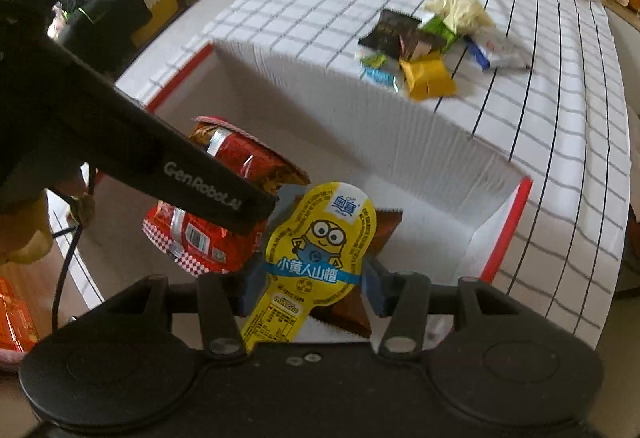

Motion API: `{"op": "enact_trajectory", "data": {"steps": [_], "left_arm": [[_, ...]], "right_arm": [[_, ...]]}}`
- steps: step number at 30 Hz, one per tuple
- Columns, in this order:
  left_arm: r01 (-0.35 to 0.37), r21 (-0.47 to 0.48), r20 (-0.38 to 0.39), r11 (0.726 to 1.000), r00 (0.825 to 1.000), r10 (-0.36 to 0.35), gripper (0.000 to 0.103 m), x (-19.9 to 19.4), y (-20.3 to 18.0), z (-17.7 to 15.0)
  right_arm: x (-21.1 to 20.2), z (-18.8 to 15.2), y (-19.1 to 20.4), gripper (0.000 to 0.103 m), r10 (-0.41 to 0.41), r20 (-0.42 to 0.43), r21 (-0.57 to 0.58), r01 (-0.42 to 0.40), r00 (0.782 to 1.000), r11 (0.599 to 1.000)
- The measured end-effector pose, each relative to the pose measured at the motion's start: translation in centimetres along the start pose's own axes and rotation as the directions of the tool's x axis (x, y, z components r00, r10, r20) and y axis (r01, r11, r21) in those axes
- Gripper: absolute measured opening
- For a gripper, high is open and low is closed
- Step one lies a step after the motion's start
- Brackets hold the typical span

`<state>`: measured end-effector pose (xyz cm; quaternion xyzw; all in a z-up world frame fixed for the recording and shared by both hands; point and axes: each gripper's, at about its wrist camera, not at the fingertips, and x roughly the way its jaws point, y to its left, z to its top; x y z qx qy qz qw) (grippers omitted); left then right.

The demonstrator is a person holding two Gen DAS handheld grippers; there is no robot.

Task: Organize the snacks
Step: 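Carry both items into the white box and open both tools, then move both tools back over the remaining snack pile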

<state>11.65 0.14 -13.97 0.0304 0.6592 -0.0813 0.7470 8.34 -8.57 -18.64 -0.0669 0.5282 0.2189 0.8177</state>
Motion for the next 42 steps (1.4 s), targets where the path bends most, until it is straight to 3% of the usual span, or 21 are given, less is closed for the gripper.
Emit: {"op": "enact_trajectory", "data": {"steps": [13, 25, 36, 39, 42], "left_arm": [[0.004, 0.002, -0.103, 1.0, 0.995, -0.004, 0.066, 2.9, -0.7, -0.4], [0.019, 0.006, -0.13, 1.0, 0.991, -0.018, 0.068, 3.0, -0.6, -0.6], [0.075, -0.025, -0.066, 0.997, 0.995, -0.077, 0.071, -0.1, 0.6, -0.6], [0.084, -0.033, -0.012, 0.996, 0.996, -0.084, 0.073, -1.8, 0.8, -0.5], [0.087, -0.039, 0.044, 0.995, 0.995, -0.086, 0.075, -3.3, 0.9, -0.3]], "right_arm": [[1.8, -2.0, 0.6, 0.051, -0.014, -0.051, 0.011, 0.015, 0.999, 1.0], [1.7, -1.4, -0.1, 0.052, 0.017, -0.039, 0.053, -0.015, 0.999, 0.998], [-0.9, -0.7, -1.0, 0.062, 0.045, 0.029, 0.089, -0.048, 0.999, 0.995], [-2.1, -0.3, -1.4, 0.064, 0.055, 0.055, 0.099, -0.06, 0.997, 0.993], [-3.4, 0.4, -1.9, 0.072, 0.054, 0.091, 0.104, -0.063, 0.994, 0.993]]}}
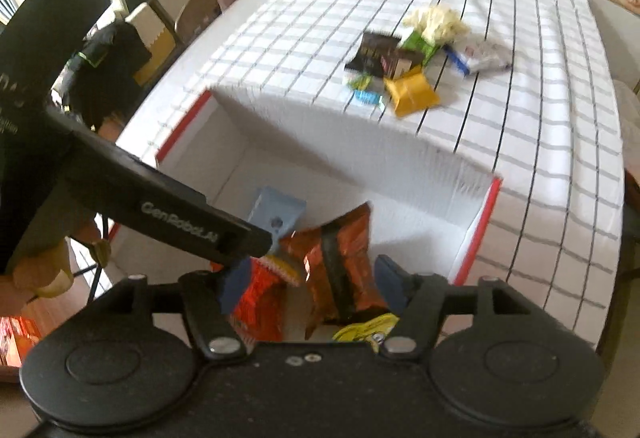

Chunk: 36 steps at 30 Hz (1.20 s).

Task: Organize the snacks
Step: 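Move both tools back over the remaining snack pile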

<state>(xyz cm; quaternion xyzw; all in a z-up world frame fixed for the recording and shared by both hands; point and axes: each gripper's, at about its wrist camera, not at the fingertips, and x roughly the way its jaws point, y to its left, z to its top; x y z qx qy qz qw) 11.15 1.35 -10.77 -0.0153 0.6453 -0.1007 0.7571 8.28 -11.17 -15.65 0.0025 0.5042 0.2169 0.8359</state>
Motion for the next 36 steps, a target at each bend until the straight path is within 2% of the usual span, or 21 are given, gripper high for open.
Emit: {"op": "enact_trajectory", "data": {"steps": [9, 13, 16, 21, 25, 29, 36], "left_arm": [[0.01, -0.011, 0.149, 1.0, 0.989, -0.008, 0.081, -3.6, 0.7, 1.6], [0.013, -0.011, 0.227, 1.0, 0.974, -0.011, 0.083, -5.2, 1.0, 2.4], [0.008, 0.0, 0.281, 1.0, 0.96, -0.008, 0.084, -6.2, 1.1, 3.2], [-0.015, 0.012, 0.344, 1.0, 0.939, 0.01, 0.085, -7.3, 1.4, 5.4], [-0.019, -0.015, 0.36, 1.0, 0.933, 0.023, 0.086, -7.3, 2.3, 7.9], [-0.062, -0.017, 0.353, 0.998, 0.933, 0.064, 0.086, -6.5, 3.0, 10.4], [-0.099, -0.024, 0.292, 0.995, 0.951, 0.102, 0.086, -3.6, 4.3, 15.4]], "right_arm": [[-3.6, 2.5, -2.1, 0.083, -0.004, 0.118, 0.049, -0.001, 0.993, 0.999], [-4.6, 3.7, -3.1, 0.085, -0.016, 0.16, 0.069, 0.005, 0.987, 0.998], [-5.2, 4.6, -3.9, 0.095, -0.031, 0.196, 0.081, 0.015, 0.98, 0.997], [-5.4, 6.5, -5.4, 0.095, -0.059, 0.228, 0.097, 0.037, 0.972, 0.995], [-5.1, 8.4, -6.6, 0.095, -0.086, 0.237, 0.095, 0.065, 0.968, 0.993], [-4.4, 10.2, -8.0, 0.095, -0.11, 0.234, 0.092, 0.091, 0.966, 0.992], [-1.9, 13.5, -10.4, 0.095, -0.155, 0.196, 0.082, 0.142, 0.968, 0.987]]}}
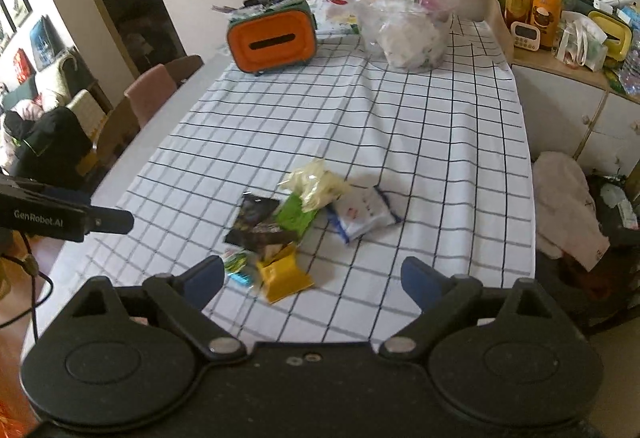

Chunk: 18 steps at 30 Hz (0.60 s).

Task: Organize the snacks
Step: 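Move both tools back over the remaining snack pile, then grip the dark chocolate packet with the left tool while the right tool grips the white milk-candy packet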

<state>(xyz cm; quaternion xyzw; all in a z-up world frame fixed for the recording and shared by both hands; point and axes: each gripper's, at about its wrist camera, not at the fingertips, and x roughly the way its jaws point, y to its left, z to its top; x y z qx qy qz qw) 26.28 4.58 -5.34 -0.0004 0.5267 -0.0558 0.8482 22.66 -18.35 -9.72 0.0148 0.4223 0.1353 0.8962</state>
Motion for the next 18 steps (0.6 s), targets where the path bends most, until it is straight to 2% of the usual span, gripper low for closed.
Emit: {"op": "enact_trajectory", "data": {"steps": [7, 14, 18], "left_arm": [[-0.019, 0.034, -0.059, 0.999, 0.998, 0.021, 0.086, 4.8, -0.8, 2.8], [-0.044, 0.072, -0.116, 0.996, 0.992, 0.052, 0.086, 9.7, -2.0, 4.6], [-0.046, 0.06, -0.157, 0.997, 0.986, 0.054, 0.086, 12.3, -2.4, 5.5]], "right_arm": [[4.4, 2.2, -1.9, 0.095, -0.019, -0.035, -0.005, 0.019, 0.999, 1.0], [9.1, 3.2, -3.1, 0.093, -0.045, -0.091, -0.048, 0.041, 0.995, 0.998], [11.6, 3.3, -3.5, 0.091, -0.067, -0.109, -0.084, 0.058, 0.992, 0.995]]}}
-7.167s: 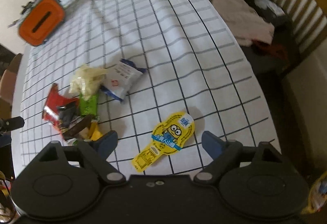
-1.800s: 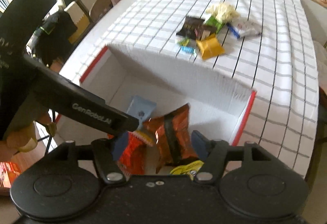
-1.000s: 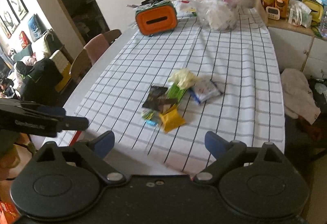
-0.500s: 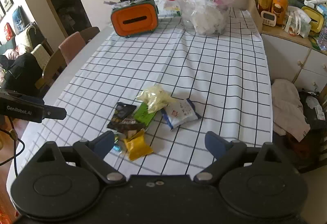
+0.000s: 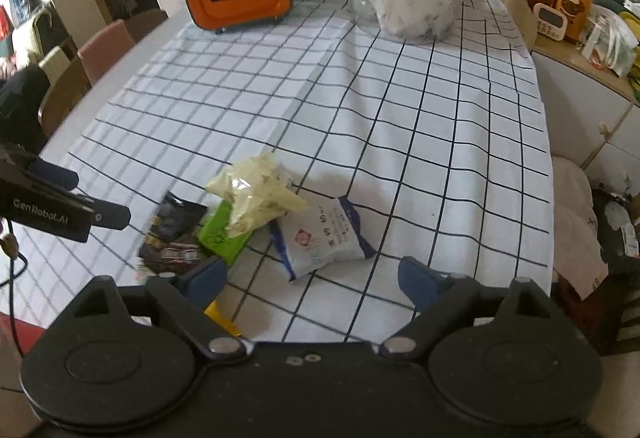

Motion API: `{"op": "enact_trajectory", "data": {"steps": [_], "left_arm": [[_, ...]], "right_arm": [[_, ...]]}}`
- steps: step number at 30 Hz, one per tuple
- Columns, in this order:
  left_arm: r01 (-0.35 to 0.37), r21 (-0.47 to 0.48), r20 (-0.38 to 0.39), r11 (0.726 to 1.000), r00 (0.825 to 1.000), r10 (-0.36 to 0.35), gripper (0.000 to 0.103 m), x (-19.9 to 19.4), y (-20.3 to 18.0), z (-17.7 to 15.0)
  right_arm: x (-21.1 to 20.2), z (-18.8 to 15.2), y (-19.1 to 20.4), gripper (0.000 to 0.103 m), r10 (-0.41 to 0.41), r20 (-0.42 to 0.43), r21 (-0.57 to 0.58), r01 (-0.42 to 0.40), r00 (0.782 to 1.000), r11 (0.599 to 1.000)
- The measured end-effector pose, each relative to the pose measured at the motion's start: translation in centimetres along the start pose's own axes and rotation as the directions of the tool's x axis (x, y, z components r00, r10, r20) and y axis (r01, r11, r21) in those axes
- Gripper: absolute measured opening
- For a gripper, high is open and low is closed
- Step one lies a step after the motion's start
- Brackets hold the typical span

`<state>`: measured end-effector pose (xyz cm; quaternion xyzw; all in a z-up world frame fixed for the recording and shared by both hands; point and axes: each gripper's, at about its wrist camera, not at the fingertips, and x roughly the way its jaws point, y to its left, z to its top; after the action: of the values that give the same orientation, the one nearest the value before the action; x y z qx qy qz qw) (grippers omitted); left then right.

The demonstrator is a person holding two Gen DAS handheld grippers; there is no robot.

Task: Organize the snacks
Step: 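Grip the dark chocolate packet with the left tool while the right tool grips the white milk-candy packet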

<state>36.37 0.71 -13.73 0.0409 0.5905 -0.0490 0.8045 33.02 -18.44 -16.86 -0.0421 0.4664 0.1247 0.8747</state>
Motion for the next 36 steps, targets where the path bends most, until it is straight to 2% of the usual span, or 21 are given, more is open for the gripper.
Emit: {"op": "enact_trajectory", "data": {"steps": [7, 15, 23, 27, 30, 34, 36], "left_arm": [[0.016, -0.023, -0.06, 1.0, 0.998, -0.017, 0.086, 3.6, -0.4, 1.1], [0.034, -0.054, -0.086, 0.998, 0.996, -0.038, 0.085, 5.7, -0.5, 1.5], [0.039, -0.069, -0.127, 0.997, 0.991, -0.048, 0.058, 7.8, -0.8, 1.7], [0.027, -0.063, -0.114, 0.998, 0.993, -0.034, 0.053, 8.1, -1.0, 1.4], [0.02, -0.061, -0.105, 0.998, 0.994, -0.026, 0.044, 7.9, -1.0, 1.1], [0.009, -0.068, -0.113, 0.998, 0.993, -0.017, 0.035, 7.7, -0.8, 0.9], [0.012, -0.08, -0.116, 0.997, 0.993, -0.021, 0.033, 7.5, -0.5, 0.7]], "right_arm": [[4.2, 0.2, -0.4, 0.088, -0.03, -0.03, -0.047, 0.029, 0.999, 0.999], [7.4, 0.6, 0.2, 0.085, -0.036, -0.054, -0.118, 0.029, 0.998, 0.993], [9.3, 0.9, 0.8, 0.079, -0.054, -0.057, -0.148, 0.045, 0.997, 0.988], [9.8, 0.8, 0.9, 0.076, -0.052, -0.052, -0.145, 0.044, 0.997, 0.988], [9.8, 0.7, 0.9, 0.074, -0.043, -0.038, -0.126, 0.037, 0.998, 0.991], [9.5, 0.5, 0.8, 0.061, -0.061, -0.011, -0.086, 0.06, 0.998, 0.994], [9.3, 0.4, 0.7, 0.058, -0.067, -0.007, -0.078, 0.067, 0.998, 0.995]]}}
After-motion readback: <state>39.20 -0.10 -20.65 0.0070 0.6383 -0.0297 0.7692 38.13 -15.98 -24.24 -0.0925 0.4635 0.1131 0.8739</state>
